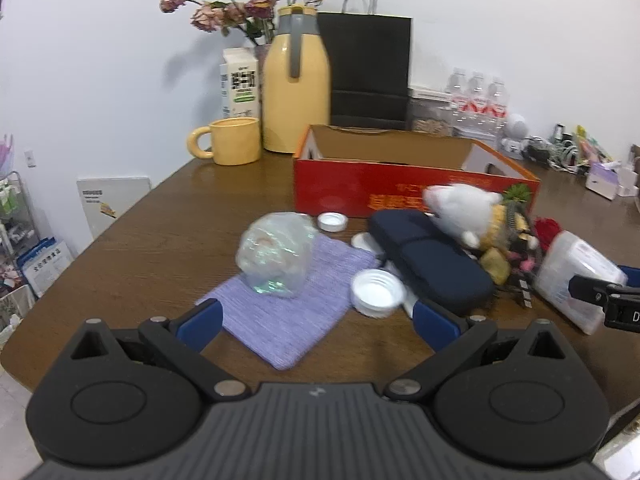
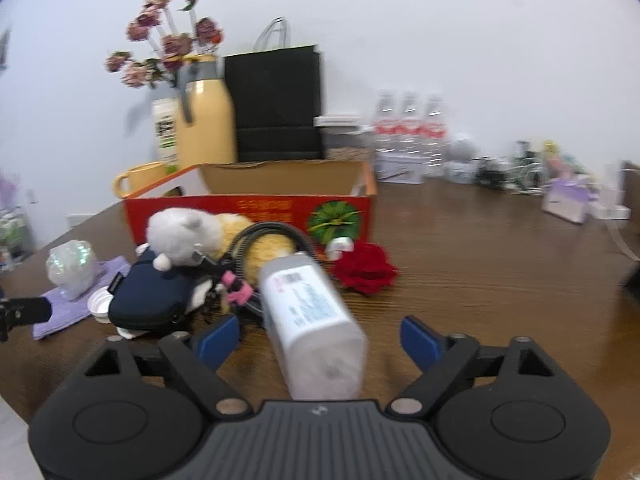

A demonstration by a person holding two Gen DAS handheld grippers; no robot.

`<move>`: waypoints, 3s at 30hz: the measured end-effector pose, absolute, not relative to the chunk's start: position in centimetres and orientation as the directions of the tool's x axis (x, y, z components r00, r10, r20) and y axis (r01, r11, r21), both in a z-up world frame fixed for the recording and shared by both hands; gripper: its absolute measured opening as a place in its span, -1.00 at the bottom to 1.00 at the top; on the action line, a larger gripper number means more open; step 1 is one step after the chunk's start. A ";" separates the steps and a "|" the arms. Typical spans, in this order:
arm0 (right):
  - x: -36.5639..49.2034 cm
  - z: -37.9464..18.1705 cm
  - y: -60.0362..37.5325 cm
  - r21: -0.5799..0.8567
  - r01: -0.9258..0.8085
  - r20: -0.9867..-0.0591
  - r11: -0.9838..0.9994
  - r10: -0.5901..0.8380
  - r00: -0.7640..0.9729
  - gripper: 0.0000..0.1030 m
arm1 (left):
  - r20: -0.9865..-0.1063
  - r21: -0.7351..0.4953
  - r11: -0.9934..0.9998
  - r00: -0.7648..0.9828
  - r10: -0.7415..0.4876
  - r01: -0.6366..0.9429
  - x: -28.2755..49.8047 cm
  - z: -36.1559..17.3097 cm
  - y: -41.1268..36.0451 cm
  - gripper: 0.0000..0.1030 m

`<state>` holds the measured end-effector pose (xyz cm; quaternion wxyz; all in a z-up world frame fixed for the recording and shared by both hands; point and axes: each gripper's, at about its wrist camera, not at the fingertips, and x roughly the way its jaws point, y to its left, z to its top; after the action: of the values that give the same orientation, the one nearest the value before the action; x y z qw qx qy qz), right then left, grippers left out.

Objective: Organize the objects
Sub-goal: 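Grasp the clear plastic bag with the left tool while the right tool grasps the white pill bottle, then carry both items into the cardboard box and open both tools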

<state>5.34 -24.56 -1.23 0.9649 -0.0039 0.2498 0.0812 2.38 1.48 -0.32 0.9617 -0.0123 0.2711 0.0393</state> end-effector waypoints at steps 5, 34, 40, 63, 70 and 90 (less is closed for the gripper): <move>6.7 -1.7 -24.9 0.111 -0.239 -0.496 0.965 0.262 0.828 -0.23 | -0.538 0.023 0.991 0.834 0.122 -0.131 3.9 -0.8 3.2 1.00; 14.3 6.1 -22.9 0.006 -0.232 -0.304 0.973 0.223 0.926 -0.23 | -0.393 -0.057 0.998 0.919 0.015 -0.041 16.3 6.3 2.9 -0.26; 21.4 6.9 -21.6 0.014 -0.218 -0.360 0.976 0.208 0.909 -0.23 | -0.426 -0.062 0.997 0.905 0.009 -0.039 22.5 7.5 1.1 -0.26; 33.4 0.2 -19.4 -0.003 -0.187 -0.627 0.982 0.143 0.766 0.10 | -0.628 0.073 0.996 0.774 0.087 -0.054 33.7 1.0 -2.7 0.38; 32.4 1.1 -20.0 0.015 -0.182 -0.597 0.983 0.154 0.787 0.91 | -0.578 0.056 0.996 0.811 0.092 -0.074 32.3 2.2 -2.5 1.00; 17.3 7.0 -22.8 -0.025 -0.244 -0.363 0.969 0.219 0.906 1.00 | -0.386 0.060 0.998 0.921 0.043 -0.022 18.6 7.3 0.8 1.00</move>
<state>17.31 -22.83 7.00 0.9755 -0.0351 0.1820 0.1186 18.64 0.78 7.26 0.9798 0.0271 0.1976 0.0166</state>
